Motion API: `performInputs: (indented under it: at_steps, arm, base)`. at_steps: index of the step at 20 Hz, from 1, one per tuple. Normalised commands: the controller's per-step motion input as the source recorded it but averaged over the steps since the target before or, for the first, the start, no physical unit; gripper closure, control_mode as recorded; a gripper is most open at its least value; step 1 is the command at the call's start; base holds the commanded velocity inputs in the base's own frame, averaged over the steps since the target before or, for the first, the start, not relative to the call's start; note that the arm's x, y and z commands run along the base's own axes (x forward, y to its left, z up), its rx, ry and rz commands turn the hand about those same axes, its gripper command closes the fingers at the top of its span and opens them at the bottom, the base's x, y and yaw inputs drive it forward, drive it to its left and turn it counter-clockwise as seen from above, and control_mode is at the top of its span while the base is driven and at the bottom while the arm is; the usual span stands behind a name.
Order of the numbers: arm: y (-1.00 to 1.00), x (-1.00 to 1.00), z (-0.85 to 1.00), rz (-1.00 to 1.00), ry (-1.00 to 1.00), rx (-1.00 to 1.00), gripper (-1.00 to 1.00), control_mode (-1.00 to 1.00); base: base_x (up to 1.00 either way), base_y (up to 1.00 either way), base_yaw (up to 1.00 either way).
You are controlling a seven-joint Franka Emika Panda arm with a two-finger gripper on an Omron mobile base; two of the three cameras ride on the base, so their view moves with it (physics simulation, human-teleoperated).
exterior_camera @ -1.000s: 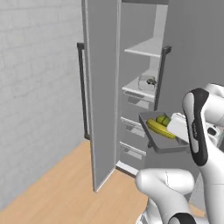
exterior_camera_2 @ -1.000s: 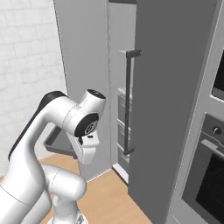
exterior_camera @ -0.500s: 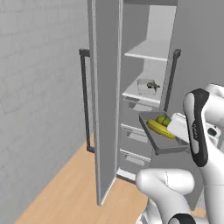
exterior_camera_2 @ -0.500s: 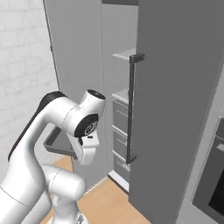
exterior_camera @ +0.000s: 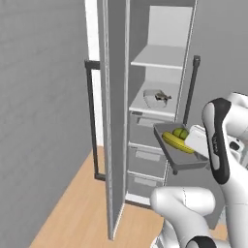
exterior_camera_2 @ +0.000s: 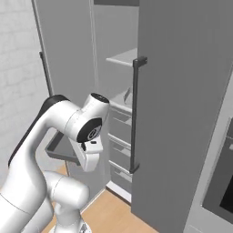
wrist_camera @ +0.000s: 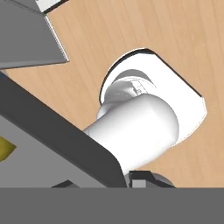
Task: Take the meat container that has the fish and place it on the second highest rack of the freezer. Then take the vegetable container that has the lime and cucumber and place it on the highest rack of the freezer.
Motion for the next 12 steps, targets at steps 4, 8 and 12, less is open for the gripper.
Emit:
performInputs:
  at_steps: [4, 8, 12]
  arm:
    - [0.0, 0.0, 0.0, 0.0, 0.0, 0.0, 1.0, 1.0]
    - [0.0, 0.0, 0.0, 0.0, 0.0, 0.0, 1.0, 1.0]
    - [0.0, 0.0, 0.0, 0.0, 0.0, 0.0, 1.0, 1.0]
  base:
    - [0.4, 0.38, -0.3]
    - [0.51, 0.45, -0.25]
    - [0.6, 0.13, -0.23]
